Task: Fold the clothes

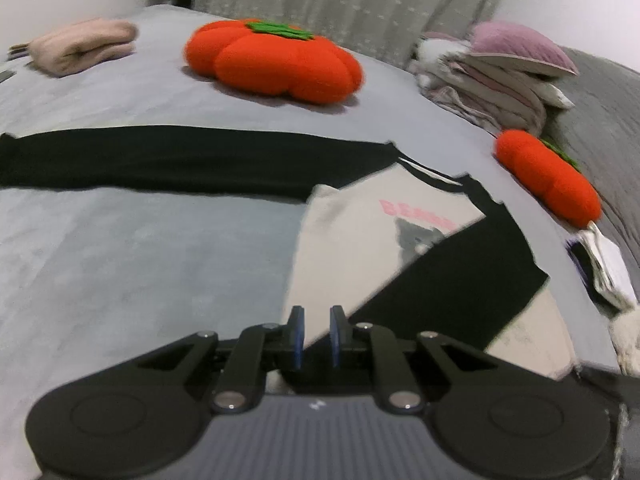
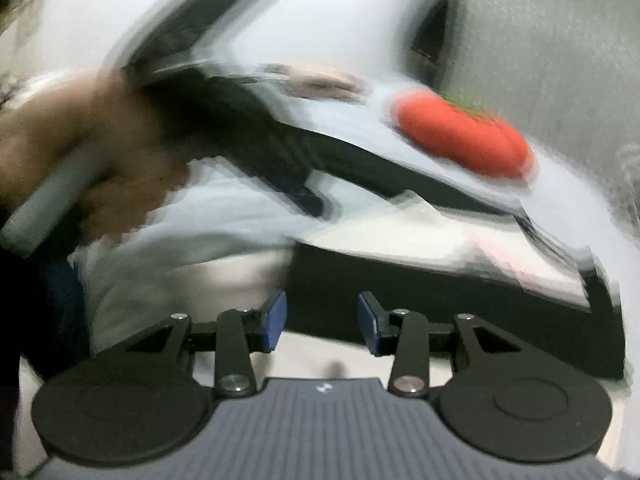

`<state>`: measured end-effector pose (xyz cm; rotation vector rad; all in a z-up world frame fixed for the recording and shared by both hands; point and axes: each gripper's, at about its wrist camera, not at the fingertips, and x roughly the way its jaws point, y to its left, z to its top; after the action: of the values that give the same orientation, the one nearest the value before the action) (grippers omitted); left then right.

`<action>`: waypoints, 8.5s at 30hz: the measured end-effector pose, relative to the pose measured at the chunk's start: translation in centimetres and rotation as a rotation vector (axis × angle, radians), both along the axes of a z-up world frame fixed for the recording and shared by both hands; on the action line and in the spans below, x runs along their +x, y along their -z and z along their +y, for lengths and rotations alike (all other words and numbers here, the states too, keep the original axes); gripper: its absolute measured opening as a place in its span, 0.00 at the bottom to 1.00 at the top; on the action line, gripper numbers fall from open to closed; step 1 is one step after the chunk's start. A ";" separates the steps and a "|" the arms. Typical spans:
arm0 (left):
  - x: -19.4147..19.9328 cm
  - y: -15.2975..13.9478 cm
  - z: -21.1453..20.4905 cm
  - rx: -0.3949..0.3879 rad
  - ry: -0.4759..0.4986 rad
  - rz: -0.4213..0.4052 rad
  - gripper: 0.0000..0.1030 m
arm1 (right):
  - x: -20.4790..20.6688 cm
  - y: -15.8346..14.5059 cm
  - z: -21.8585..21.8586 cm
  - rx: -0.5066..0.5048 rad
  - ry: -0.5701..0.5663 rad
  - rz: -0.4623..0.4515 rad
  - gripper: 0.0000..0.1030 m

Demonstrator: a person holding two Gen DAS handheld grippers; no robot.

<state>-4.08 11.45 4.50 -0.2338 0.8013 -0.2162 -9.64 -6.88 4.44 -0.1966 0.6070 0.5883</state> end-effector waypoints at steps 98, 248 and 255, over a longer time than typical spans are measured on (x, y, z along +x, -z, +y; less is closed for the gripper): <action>0.6 2.1 -2.1 0.147 0.015 0.076 0.07 | 6.1 3.3 -13.6 0.529 0.674 0.316 0.15; -1.8 2.9 -5.2 0.272 0.081 -0.010 0.25 | -3.4 4.1 -15.3 -0.167 0.785 0.136 0.37; -2.0 2.7 -4.7 0.254 0.076 0.004 0.25 | -5.6 3.9 -15.3 -0.111 0.801 0.146 0.39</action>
<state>-6.09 6.78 1.80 0.0353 0.8335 -0.1829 -15.26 -22.20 0.57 -0.0030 0.7949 -0.2076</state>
